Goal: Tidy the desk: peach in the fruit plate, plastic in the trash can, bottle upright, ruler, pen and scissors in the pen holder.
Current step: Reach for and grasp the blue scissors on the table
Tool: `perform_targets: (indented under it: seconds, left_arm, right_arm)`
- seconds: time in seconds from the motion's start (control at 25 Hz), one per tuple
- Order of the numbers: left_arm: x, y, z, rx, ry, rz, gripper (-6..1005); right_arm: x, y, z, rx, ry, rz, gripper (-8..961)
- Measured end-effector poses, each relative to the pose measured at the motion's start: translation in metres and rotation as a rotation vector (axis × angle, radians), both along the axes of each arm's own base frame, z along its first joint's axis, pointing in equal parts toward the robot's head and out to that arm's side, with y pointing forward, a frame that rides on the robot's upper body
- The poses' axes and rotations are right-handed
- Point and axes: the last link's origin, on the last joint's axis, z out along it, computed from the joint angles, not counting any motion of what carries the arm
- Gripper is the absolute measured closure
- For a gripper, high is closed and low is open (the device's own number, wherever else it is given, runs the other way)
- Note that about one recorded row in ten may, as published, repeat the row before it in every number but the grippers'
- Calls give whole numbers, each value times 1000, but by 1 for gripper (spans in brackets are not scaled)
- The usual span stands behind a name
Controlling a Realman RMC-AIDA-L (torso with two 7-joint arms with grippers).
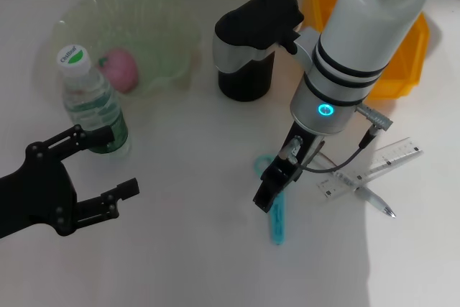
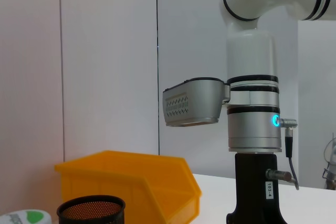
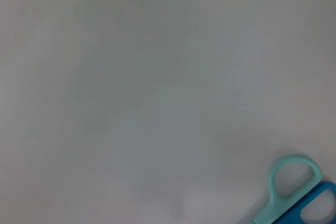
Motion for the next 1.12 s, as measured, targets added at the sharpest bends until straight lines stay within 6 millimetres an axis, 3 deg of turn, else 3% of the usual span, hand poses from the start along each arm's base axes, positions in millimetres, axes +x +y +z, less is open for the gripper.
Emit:
perform_targets:
  seconds: [1.12]
  left_arm:
    - [2,2,-5,-19,6,-5,184]
  right_arm:
    - [11,1,-4,7,0,-39,225]
